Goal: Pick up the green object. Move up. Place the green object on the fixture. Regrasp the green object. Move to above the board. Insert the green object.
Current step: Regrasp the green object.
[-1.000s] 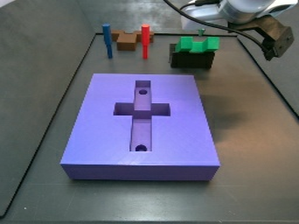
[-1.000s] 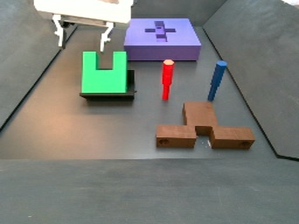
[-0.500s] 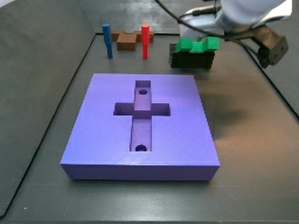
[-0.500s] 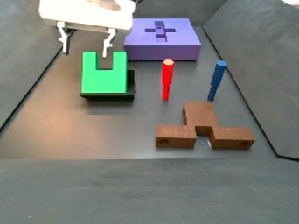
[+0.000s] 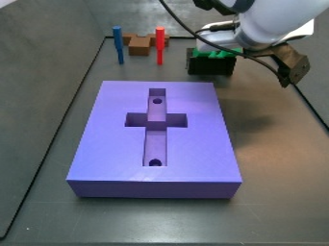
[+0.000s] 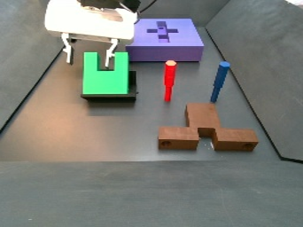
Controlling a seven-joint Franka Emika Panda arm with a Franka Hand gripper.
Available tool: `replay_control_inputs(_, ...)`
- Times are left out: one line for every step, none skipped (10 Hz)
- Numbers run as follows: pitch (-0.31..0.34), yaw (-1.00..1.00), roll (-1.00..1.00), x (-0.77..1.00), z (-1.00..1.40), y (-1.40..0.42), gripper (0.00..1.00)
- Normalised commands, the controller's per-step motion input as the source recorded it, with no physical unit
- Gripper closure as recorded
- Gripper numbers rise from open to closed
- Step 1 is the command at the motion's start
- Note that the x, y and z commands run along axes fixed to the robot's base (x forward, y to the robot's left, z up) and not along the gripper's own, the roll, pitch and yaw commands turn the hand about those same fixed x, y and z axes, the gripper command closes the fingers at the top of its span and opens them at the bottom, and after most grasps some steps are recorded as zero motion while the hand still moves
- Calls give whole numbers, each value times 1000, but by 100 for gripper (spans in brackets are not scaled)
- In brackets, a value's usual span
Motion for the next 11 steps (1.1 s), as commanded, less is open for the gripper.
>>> replay_control_inputs(51,-11,0,0,-83,0,0)
replay_control_inputs(23,-14,0,0,-120,0,0)
replay_control_inputs(29,-26,0,0,-134,0,0)
replay_control_inputs(51,-34,0,0,-117,0,0)
replay_control_inputs(23,0,0,3,0,0,0)
replay_control_inputs(0,0,0,0,0,0,0)
replay_control_inputs(0,0,0,0,0,0,100)
replay_control_inputs(0,0,0,0,0,0,100)
replay_control_inputs(0,0,0,0,0,0,100)
replay_control_inputs(0,0,0,0,0,0,100)
replay_control_inputs(0,0,0,0,0,0,100)
